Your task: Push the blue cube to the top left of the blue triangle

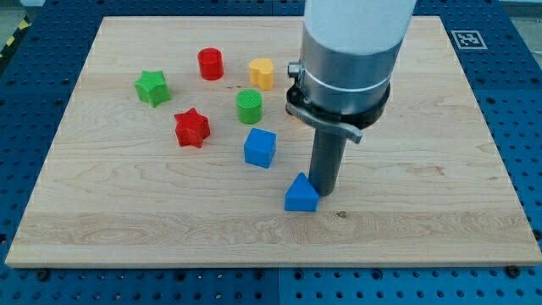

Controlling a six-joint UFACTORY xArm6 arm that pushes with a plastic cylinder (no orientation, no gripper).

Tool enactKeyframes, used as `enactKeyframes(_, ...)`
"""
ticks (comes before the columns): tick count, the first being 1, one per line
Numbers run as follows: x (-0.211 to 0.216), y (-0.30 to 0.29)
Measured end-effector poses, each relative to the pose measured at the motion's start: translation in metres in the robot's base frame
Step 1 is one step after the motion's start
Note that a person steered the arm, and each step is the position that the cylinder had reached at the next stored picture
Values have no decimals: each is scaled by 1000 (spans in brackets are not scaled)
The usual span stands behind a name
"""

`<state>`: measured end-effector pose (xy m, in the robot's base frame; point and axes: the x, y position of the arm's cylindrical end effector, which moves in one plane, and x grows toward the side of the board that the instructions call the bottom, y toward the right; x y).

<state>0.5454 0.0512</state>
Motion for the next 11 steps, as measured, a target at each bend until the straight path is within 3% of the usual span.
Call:
enactKeyframes(1,25,-9)
enactKeyframes(2,10,-2)
enactKeyframes(4,-93,-3)
enactKeyframes(5,-106,-48)
enactKeyframes(6,-106,-84)
enactKeyframes(9,-98,-77)
enactKeyframes(11,-57,-77)
